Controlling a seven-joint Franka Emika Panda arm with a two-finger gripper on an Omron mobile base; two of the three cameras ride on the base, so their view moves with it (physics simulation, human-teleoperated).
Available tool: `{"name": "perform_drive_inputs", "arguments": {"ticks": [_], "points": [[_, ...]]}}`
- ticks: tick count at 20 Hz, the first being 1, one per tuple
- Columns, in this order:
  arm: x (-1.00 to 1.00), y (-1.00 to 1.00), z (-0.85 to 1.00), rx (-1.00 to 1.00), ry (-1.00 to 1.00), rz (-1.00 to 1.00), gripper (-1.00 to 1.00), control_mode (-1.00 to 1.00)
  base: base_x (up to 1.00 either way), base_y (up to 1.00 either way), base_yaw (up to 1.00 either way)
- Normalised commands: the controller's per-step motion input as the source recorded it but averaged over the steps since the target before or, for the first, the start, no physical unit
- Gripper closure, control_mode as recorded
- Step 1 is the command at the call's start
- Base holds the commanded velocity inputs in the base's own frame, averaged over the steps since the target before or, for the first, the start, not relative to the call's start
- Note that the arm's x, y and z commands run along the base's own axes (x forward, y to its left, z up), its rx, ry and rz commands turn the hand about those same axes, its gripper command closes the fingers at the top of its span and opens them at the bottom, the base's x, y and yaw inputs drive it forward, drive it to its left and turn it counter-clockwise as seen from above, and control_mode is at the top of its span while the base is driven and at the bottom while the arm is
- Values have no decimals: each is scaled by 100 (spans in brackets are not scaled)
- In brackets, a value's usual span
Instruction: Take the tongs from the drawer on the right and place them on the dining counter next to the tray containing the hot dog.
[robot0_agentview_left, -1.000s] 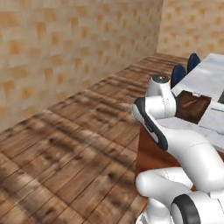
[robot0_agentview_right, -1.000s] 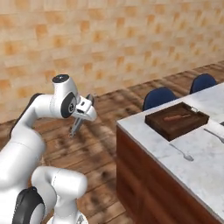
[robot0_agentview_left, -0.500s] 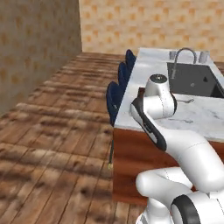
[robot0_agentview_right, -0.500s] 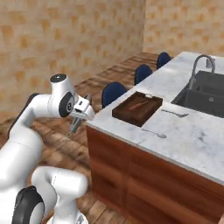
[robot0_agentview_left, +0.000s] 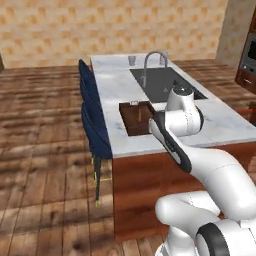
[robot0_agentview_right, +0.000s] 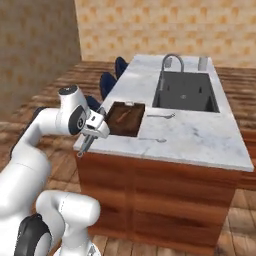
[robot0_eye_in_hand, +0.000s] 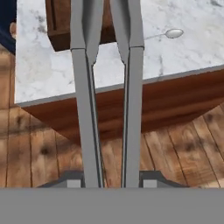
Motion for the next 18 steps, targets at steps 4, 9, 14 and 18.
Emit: {"name": "perform_drive_inputs", "arguments": {"ticks": [4,9,14,18], "points": [[0,0,0,0,0,0,100,100,-1,70,-61],[0,0,0,0,0,0,100,100,-5,64,-59],[0,0,0,0,0,0,100,100,0,64,-56],[0,0,0,0,0,0,100,100,2,68,-53]]}}
